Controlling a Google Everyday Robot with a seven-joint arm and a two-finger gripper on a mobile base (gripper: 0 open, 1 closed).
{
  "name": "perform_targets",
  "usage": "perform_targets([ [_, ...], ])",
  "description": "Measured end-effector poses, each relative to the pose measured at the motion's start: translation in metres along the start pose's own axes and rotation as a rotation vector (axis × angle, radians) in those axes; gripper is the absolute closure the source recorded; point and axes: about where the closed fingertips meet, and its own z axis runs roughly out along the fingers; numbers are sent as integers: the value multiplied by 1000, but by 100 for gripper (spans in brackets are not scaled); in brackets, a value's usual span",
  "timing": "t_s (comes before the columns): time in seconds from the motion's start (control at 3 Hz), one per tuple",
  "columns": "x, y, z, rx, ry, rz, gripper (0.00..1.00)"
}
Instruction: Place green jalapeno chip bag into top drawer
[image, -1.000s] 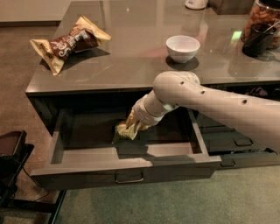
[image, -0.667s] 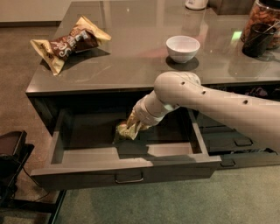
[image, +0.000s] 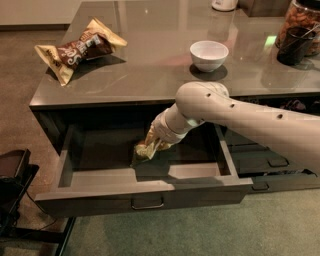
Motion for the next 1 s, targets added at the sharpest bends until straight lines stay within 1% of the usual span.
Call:
perform_targets([
  [0.33, 0, 0, 0, 0, 0, 0, 11],
  [0.67, 0, 0, 0, 0, 0, 0, 0],
  [1.0, 0, 0, 0, 0, 0, 0, 0],
])
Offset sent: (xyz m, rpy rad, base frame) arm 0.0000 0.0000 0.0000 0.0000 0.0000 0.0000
